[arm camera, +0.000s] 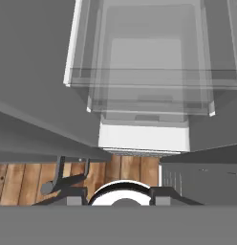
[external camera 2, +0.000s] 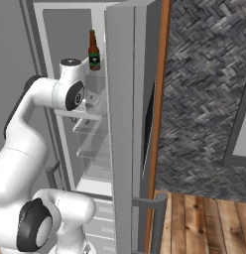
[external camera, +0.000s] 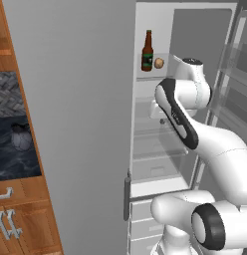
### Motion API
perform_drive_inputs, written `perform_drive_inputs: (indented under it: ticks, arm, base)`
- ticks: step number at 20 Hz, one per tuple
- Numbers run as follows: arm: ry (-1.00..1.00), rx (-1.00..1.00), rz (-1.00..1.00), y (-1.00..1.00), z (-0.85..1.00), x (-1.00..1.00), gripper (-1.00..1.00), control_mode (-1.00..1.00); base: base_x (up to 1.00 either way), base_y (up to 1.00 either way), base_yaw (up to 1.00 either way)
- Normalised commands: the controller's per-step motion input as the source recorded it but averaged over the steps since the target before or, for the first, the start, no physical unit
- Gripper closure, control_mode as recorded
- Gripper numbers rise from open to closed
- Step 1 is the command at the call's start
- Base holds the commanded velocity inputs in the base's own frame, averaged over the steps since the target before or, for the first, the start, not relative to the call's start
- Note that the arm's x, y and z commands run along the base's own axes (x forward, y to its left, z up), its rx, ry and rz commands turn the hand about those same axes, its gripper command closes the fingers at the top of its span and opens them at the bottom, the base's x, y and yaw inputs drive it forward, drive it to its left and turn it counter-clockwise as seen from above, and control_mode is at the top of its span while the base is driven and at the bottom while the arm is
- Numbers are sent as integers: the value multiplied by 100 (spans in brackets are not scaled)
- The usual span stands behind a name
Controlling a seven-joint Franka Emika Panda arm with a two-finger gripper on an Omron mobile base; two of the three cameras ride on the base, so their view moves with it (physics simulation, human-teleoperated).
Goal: Move the apricot and beer from the top shelf to the second highest shelf to make space. Then, place the pitcher from the counter on the cleared top shelf.
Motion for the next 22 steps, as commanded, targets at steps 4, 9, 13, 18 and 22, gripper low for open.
perform_drive_inputs:
  ticks: [4, 9, 13, 18, 22]
  arm:
    - [-11, 0, 0, 0, 0, -1, -100, -100]
    - [-28, 0, 0, -3, 18, -9, -100, -100]
    - [-22, 0, 0, 0, 45, -1, -100, -100]
    - [-19, 0, 0, 0, 58, 0, -100, -100]
    - [-22, 0, 0, 0, 66, 0, -100, -100]
  base:
    - [0, 0, 0]
    - [0, 0, 0]
    - [0, 0, 0]
    - [0, 0, 0]
    - [0, 0, 0]
